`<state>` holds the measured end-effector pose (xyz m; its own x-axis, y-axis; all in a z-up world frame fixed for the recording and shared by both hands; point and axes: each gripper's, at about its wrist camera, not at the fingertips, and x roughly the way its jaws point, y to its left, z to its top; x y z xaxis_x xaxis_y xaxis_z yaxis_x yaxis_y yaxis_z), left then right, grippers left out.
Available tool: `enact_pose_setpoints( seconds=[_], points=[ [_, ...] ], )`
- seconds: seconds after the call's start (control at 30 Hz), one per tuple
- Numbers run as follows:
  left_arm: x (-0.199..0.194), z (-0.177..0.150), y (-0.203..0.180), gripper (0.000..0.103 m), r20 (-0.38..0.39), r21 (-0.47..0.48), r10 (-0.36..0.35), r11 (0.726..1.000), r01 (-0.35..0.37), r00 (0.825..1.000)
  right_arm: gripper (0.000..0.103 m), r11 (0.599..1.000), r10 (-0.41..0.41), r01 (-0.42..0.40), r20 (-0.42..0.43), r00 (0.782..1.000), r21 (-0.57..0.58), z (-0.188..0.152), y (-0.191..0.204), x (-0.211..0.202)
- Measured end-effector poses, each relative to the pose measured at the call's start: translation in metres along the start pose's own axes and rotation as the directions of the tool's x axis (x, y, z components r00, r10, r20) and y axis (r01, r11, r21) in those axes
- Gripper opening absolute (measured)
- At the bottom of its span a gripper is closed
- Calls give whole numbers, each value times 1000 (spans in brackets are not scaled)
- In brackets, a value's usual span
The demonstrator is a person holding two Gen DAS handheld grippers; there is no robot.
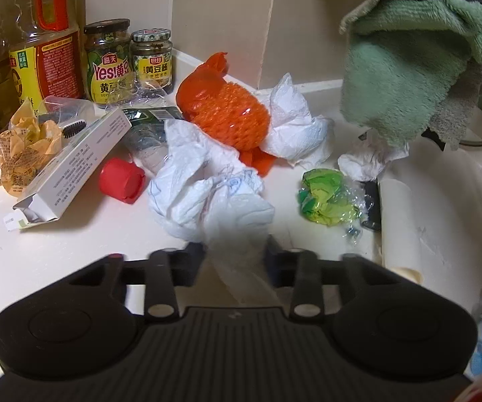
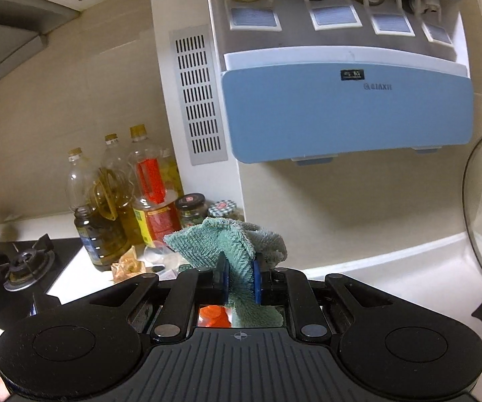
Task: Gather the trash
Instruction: 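Grasp the green towel with the right gripper while the left gripper grasps crumpled white tissue, then carry the green towel and white tissue down over the wastebasket with both grippers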
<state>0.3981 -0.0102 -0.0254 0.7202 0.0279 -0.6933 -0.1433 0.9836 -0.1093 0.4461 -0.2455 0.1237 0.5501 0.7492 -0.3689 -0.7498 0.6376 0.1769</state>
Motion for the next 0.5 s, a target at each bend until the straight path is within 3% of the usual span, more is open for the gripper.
enact_pose_setpoints(
  seconds=[0.2, 0.5],
  points=[
    [-18, -1, 6, 18, 19, -23, -12, 1000, 12, 1000, 14, 1000, 5, -5, -2, 1000, 14, -5, 0, -4],
    [-64, -7, 23, 16, 52, -64, -10, 998, 13, 999, 14, 997, 56, -56, 3, 998, 50, -19, 6, -13]
  ],
)
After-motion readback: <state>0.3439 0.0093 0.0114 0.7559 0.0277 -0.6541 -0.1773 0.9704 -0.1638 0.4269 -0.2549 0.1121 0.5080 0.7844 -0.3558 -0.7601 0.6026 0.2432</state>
